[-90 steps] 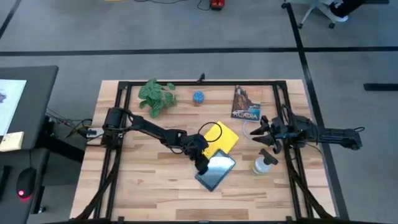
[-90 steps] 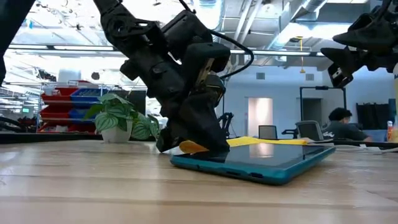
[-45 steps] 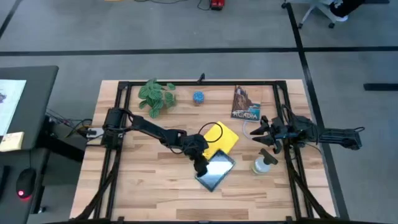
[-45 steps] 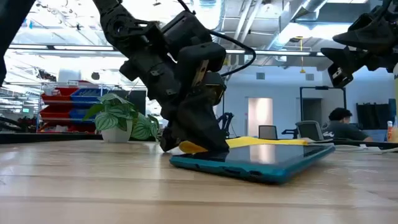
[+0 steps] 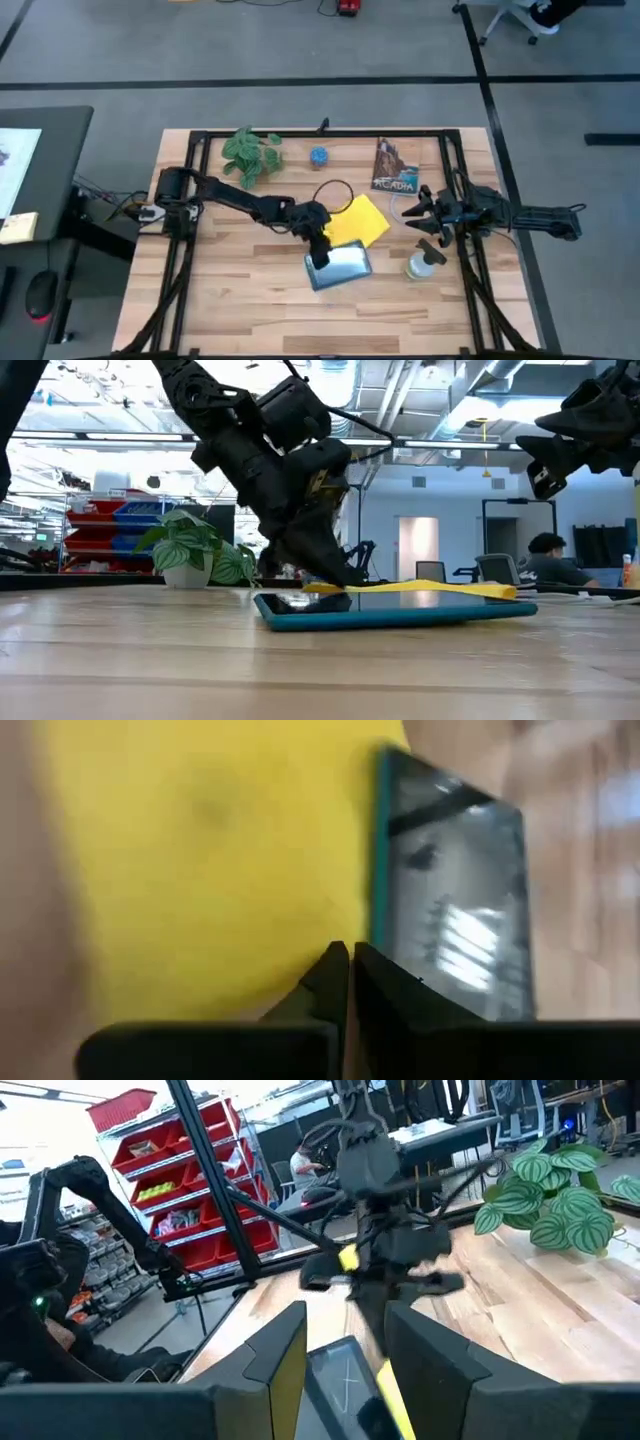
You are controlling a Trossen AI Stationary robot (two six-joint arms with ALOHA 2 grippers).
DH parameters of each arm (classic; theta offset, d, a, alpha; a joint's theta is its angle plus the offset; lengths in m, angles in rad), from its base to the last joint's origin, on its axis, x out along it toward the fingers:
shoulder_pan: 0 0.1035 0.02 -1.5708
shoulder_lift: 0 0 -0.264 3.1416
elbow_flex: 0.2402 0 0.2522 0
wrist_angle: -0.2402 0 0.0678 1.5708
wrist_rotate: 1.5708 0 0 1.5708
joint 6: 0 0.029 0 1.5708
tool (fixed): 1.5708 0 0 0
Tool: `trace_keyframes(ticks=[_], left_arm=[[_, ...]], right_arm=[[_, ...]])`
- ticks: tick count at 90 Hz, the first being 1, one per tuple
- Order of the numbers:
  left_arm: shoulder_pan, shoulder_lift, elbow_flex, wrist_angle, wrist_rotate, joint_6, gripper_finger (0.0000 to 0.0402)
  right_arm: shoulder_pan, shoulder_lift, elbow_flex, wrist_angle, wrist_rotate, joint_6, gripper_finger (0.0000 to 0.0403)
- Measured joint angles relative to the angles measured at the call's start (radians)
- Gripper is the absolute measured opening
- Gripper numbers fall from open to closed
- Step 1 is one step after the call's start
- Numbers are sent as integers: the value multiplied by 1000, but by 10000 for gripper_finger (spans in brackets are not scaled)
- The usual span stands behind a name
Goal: Apply microfiber cloth
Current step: Prepare the blue tablet
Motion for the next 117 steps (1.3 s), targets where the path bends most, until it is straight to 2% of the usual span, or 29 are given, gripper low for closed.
trace_keyframes(ticks=[16,32,43,52,68,78,85,93,104,117], left_arm=[[35,-74,2,-67,-2,97,0],[-13,-117,3,-167,207,281,0],[-60,-104,3,-192,240,349,9],[-82,-88,3,-169,225,380,42],[-85,-63,5,-19,206,395,135],[-107,-33,4,71,192,472,189],[-138,-10,7,123,195,546,207],[-177,25,33,131,209,598,206],[-228,78,92,124,309,624,175],[-268,152,185,55,280,621,129]], right_arm=[[1,0,0,0,0,90,127],[1,0,0,0,1,92,127],[1,0,0,-1,17,91,127],[1,0,0,-1,21,89,127],[1,5,0,-2,27,89,127],[1,12,0,-3,42,90,127],[0,22,0,-5,58,90,127],[0,31,0,-7,74,93,127],[0,41,0,-9,78,93,127],[0,47,0,-10,89,93,127]])
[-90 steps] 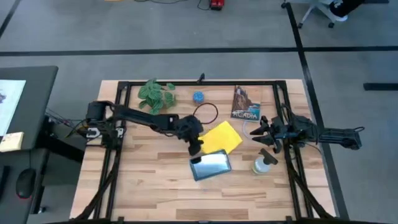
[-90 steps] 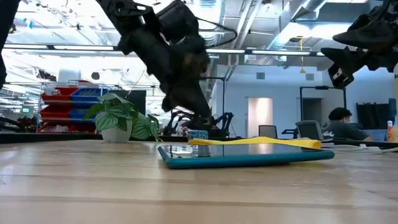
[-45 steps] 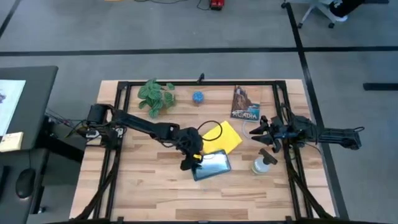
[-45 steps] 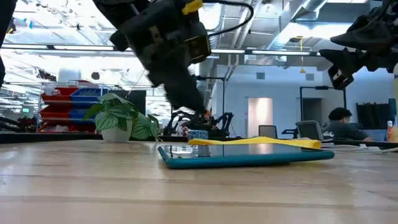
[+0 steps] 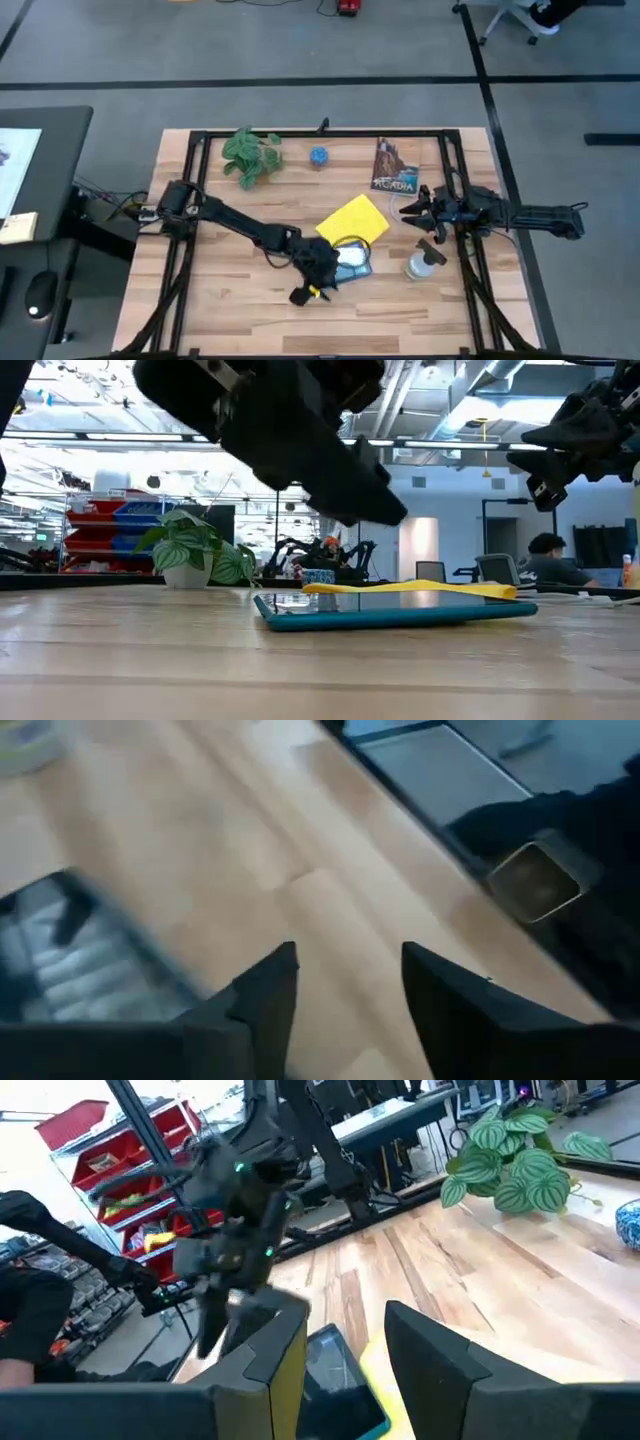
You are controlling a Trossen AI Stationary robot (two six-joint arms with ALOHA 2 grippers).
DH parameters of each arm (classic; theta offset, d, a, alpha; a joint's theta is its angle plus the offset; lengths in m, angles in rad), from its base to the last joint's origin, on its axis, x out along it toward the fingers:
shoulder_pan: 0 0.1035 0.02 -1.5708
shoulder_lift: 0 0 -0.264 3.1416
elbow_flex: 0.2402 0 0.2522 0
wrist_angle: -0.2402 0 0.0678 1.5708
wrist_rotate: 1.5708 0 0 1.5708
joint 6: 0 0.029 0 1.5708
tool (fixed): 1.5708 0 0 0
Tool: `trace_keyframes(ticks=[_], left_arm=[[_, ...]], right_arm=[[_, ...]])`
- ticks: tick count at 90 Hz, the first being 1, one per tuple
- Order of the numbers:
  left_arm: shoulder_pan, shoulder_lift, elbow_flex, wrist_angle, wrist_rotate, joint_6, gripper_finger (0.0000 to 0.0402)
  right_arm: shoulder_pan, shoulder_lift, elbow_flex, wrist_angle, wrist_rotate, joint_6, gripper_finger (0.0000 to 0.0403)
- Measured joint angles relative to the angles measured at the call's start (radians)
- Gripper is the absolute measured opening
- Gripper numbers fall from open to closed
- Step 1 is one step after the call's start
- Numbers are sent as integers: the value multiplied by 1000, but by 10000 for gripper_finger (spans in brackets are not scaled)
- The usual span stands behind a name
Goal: Apply microfiber cloth
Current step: Prepare the blue tablet
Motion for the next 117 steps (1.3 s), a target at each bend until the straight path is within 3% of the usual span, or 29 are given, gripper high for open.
trace_keyframes(ticks=[12,29,38,57,80,90,103,117], left_arm=[[-2,101,109,-148,-82,-19,90],[6,192,281,-349,-114,-30,35],[3,200,334,-429,-215,-12,7],[3,181,365,-493,-499,17,2],[22,148,366,-500,-661,37,0],[29,113,366,-541,-643,5,0],[19,90,360,-543,-386,-6,0],[25,156,331,-541,-408,19,0]], right_arm=[[0,1,0,-1,4,0,127],[0,0,0,-1,4,10,127],[0,0,0,-3,4,30,127],[0,0,0,-5,5,34,127],[0,0,0,-7,5,34,127],[0,0,0,-8,5,34,127],[0,0,0,-7,5,34,127],[0,0,0,-7,4,34,127]])
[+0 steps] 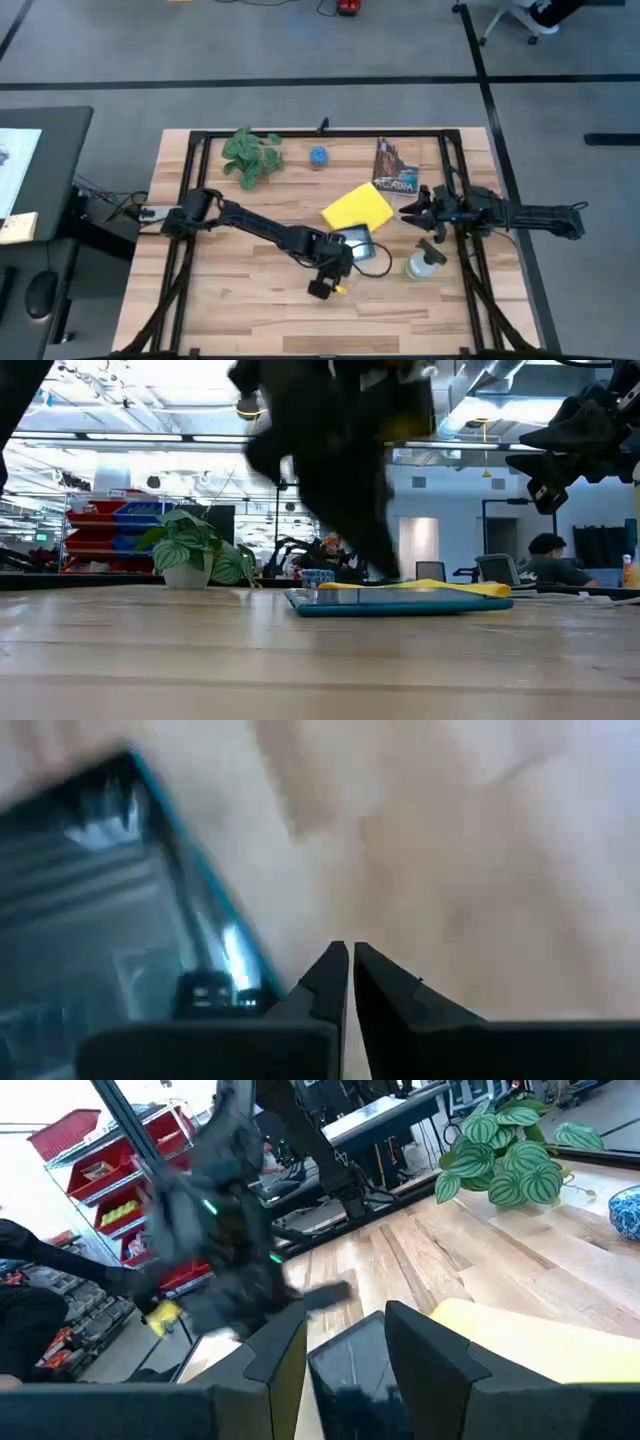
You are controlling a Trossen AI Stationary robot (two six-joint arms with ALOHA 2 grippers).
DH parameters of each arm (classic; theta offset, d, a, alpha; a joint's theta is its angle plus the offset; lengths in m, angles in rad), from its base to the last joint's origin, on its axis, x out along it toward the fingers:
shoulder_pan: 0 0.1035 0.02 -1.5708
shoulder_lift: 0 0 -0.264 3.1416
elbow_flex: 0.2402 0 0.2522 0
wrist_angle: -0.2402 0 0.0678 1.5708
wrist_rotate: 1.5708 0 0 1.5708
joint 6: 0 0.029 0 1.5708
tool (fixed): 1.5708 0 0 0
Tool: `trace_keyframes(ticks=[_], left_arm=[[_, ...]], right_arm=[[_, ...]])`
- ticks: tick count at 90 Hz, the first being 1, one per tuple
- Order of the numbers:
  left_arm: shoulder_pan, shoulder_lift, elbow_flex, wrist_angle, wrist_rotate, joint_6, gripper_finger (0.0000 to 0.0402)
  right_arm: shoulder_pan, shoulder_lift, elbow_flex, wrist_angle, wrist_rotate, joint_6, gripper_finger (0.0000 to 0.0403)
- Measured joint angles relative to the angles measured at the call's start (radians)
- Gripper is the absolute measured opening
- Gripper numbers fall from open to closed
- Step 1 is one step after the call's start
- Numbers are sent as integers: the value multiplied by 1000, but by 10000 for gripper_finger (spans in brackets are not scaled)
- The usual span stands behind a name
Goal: Apply microfiber cloth
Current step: Prepare the blue tablet
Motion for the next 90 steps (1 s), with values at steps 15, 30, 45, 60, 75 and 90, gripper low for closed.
trace_keyframes(ticks=[15,30,45,60,75,90], left_arm=[[-21,18,2,51,-204,11,0],[-17,18,4,54,-576,98,0],[10,0,4,41,-581,71,0],[21,-102,6,-30,-545,82,0],[176,-204,6,-68,-182,68,12],[364,-218,6,-123,131,87,68]], right_arm=[[0,0,0,3,0,0,127],[1,0,0,4,0,0,127],[1,0,0,5,0,1,127],[1,0,0,4,-1,1,127],[1,0,0,0,0,1,127],[1,0,0,0,0,1,127]])
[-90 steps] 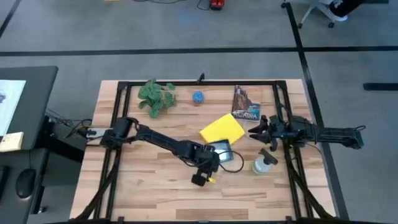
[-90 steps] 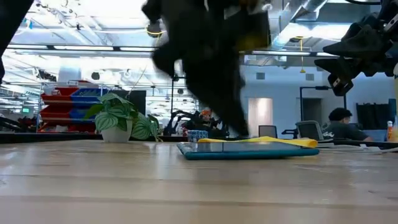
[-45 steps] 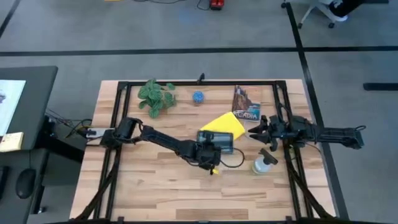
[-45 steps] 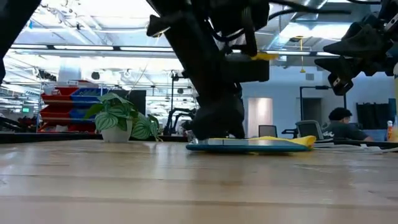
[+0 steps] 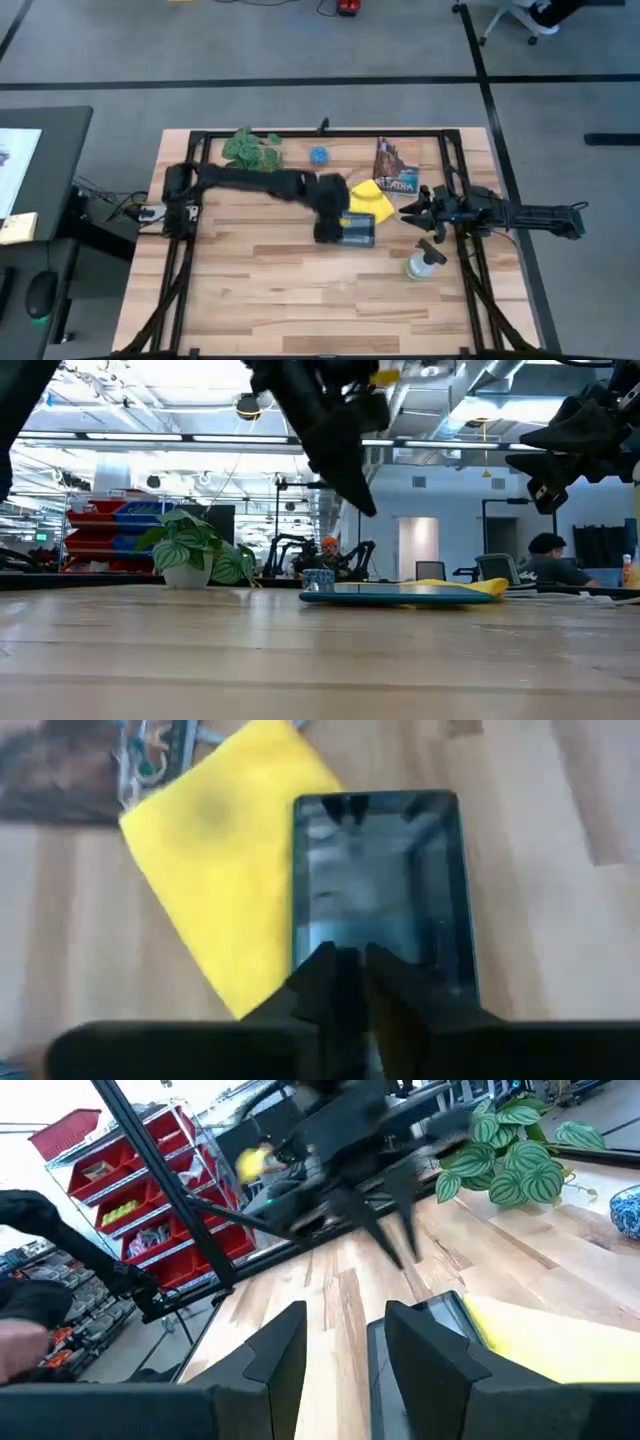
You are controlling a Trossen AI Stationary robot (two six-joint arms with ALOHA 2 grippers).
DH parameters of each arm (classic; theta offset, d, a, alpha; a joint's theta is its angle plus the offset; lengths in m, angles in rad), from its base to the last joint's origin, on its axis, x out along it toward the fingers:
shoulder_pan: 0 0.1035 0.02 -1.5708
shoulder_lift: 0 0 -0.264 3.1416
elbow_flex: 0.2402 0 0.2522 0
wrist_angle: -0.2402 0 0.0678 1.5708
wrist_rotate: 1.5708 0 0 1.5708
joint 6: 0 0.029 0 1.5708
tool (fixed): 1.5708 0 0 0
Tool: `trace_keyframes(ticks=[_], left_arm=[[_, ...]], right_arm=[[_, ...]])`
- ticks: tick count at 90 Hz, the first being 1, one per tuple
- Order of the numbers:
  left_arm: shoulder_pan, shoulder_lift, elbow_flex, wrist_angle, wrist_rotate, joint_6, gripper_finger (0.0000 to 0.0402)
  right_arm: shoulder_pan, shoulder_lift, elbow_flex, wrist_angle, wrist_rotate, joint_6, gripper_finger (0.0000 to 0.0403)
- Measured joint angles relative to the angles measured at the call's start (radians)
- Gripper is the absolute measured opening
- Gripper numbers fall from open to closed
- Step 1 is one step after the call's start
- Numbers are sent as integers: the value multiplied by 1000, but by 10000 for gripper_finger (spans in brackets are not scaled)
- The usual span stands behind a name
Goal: Apply microfiber cloth
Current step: Prepare the blue tablet
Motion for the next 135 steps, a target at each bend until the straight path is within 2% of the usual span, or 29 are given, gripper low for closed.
trace_keyframes(ticks=[20,31,42,59,71,78,100,120,135], left_arm=[[144,82,0,-120,233,24,172],[169,139,-1,-205,256,46,220],[179,179,-2,-233,257,49,245],[177,186,-7,-209,284,21,253],[196,188,-8,-202,453,-25,253],[205,188,-8,-196,511,-47,253],[199,189,-8,-167,512,-136,253],[171,267,-2,-176,522,-187,251],[157,291,-3,-169,490,-202,251]], right_arm=[[0,0,0,-1,0,-1,127],[0,3,0,-2,0,-6,127],[0,10,0,-2,0,-9,127],[0,19,0,-3,0,-9,127],[0,19,0,-3,0,-9,127],[0,19,0,-3,0,-9,127],[0,19,0,-3,0,-9,127],[0,19,0,-4,0,-9,127],[0,19,0,-5,0,-4,127]])
